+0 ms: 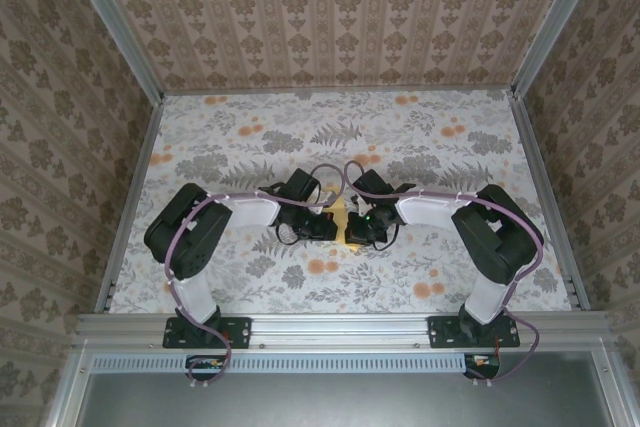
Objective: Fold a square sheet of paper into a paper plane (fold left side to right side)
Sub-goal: Third fold the triangle at the center of the table.
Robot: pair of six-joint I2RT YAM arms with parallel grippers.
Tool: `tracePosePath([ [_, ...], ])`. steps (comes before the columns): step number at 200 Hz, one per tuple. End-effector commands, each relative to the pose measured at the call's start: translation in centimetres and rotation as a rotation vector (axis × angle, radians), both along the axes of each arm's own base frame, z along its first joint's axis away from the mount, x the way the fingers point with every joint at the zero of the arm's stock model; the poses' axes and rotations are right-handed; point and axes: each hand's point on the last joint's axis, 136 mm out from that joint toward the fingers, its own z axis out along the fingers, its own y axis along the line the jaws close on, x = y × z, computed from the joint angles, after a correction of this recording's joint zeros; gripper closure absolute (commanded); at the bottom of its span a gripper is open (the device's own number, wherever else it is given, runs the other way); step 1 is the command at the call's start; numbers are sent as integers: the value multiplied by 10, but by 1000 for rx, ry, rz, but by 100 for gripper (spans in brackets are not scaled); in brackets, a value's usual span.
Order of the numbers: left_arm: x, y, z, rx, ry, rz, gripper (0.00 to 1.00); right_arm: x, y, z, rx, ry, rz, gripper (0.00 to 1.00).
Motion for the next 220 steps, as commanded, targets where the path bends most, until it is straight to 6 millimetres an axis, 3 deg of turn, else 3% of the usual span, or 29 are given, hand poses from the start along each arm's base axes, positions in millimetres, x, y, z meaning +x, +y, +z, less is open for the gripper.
tracePosePath([
  [1, 11, 11, -7, 48, -21, 18, 95, -25, -33, -30, -176, 94, 2, 100],
  [56, 18, 41, -15, 119, -21, 54, 96, -28, -37, -31, -186, 103, 1, 100],
  [123, 43, 85, -18, 171, -34, 121, 96, -31, -37, -28, -176, 104, -1, 100],
  [161, 53, 93, -11, 168, -49, 130, 96, -28, -31, -22, -141, 83, -2, 100],
  [190, 54, 93, 9, 134, -82, 137, 94, -13, -14, -4, -44, 10, 1, 100],
  [198, 60, 101, 18, 122, -91, 175, 91, -8, -9, 5, -8, -24, 3, 100],
  [220, 58, 104, 41, 77, -118, 212, 80, 6, -7, 30, 26, -141, 5, 79],
])
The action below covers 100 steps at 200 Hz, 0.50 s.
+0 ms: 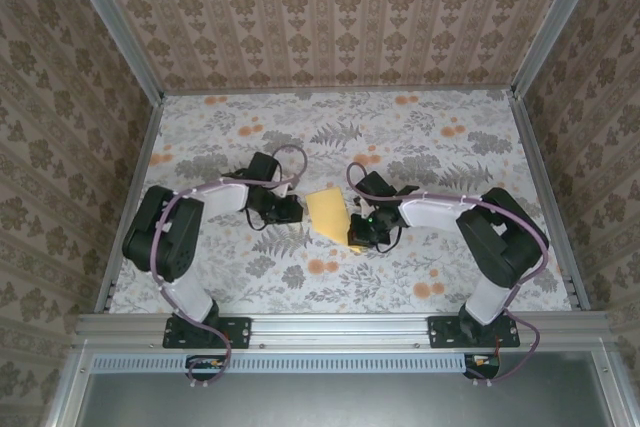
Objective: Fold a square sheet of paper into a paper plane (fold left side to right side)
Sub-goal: Third fold the triangle at the center of the table.
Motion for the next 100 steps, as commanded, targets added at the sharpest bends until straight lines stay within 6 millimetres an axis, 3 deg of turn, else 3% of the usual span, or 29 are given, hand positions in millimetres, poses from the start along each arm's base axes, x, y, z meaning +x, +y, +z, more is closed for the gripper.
tracePosePath([
  [1, -2, 11, 25, -11, -47, 36, 79, 12, -1, 25, 23, -128, 7, 78],
  [26, -10, 6, 40, -93, -45, 91, 63, 22, -14, 44, -10, -248, 40, 51],
  [48, -16, -4, 45, -168, -27, 135, 54, 28, -19, 48, -55, -318, 112, 39],
  [100, -18, -30, 44, -238, 8, 172, 46, 41, -25, 56, -117, -438, 209, 29],
])
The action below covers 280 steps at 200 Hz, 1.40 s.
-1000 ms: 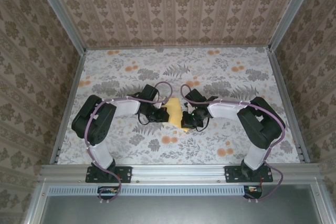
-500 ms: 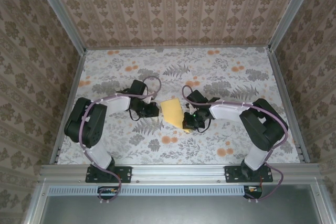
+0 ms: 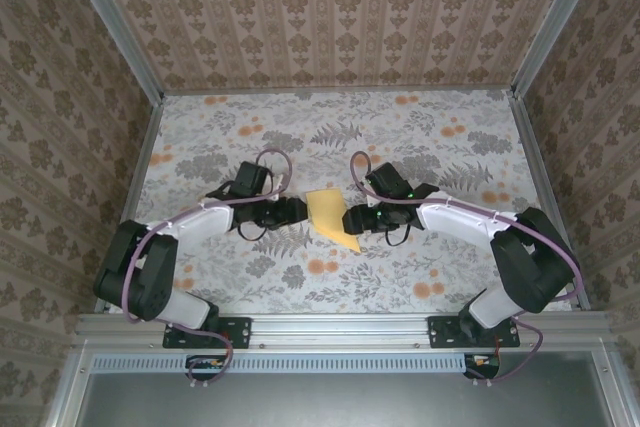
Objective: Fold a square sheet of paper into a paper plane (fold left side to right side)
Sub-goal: Third fold the triangle at the center of the table, then fourth fold the wing at the center of the table.
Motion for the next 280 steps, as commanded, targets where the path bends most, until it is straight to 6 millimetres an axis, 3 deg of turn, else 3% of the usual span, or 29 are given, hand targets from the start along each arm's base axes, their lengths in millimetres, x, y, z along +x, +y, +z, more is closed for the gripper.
tracePosePath([
  [1, 7, -18, 8, -76, 7, 30, 46, 11, -7, 10, -64, -96, 55, 29],
  [34, 6, -31, -11, -70, 66, 26, 46, 5, -10, 13, -95, -141, 88, 28],
  [69, 12, -42, -15, -73, 69, 15, 47, -3, -2, 17, -133, -196, 135, 28],
  [108, 20, -58, -7, -116, 62, -1, 67, -13, 16, 8, -142, -232, 199, 28],
  [136, 23, -59, 1, -125, 48, 6, 74, -16, 30, -1, -182, -259, 246, 31],
  [255, 28, -66, 19, -159, 51, 15, 78, -1, 40, -27, -298, -281, 241, 44],
  [280, 28, -66, 21, -158, 48, 18, 77, 0, 37, -30, -315, -277, 233, 55],
])
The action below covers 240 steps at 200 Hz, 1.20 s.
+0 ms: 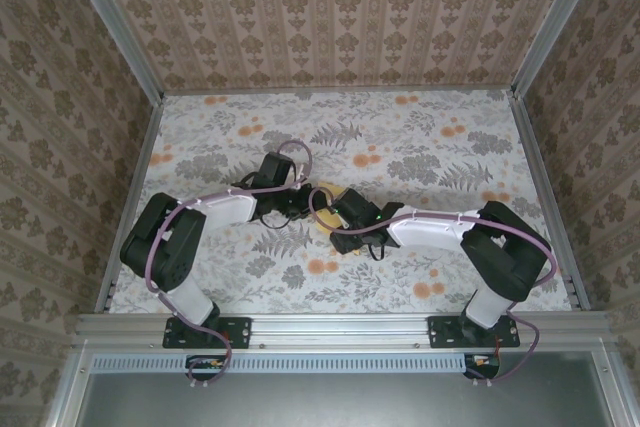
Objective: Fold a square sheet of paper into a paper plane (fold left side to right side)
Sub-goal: Fourth fold the wing at the center of the table.
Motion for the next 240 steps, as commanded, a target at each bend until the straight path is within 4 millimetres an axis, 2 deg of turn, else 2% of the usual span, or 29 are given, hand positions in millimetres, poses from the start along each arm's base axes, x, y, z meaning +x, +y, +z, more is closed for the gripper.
tracePosePath([
  [1, 2, -6, 19, -33, -18, -5, 77, 10, 3, 4, -20, -41, -8, 55],
  [31, 2, 2, 23, -11, -33, 2, 69, 8, 1, 2, -25, -33, -8, 71],
  [56, 1, 11, 29, -2, -51, 14, 56, 4, 0, -1, -23, -17, -11, 83],
  [77, 0, 24, 36, 14, -72, 34, 50, 1, 1, -2, 1, 1, -19, 90],
  [103, -4, 40, 37, 34, -69, 69, 49, -2, 7, 0, 89, 51, -33, 98],
  [117, -7, 43, 32, 37, -56, 76, 52, -3, 9, 4, 137, 77, -42, 99],
  [149, -10, 31, 17, 13, -17, 58, 62, -6, 13, 8, 258, 170, -54, 100],
  [199, -4, -4, 2, 2, 10, -1, 64, -6, 11, 4, 351, 248, -86, 100],
  [240, -1, -20, -14, 7, 38, -16, 64, -5, 11, 3, 417, 294, -101, 100],
])
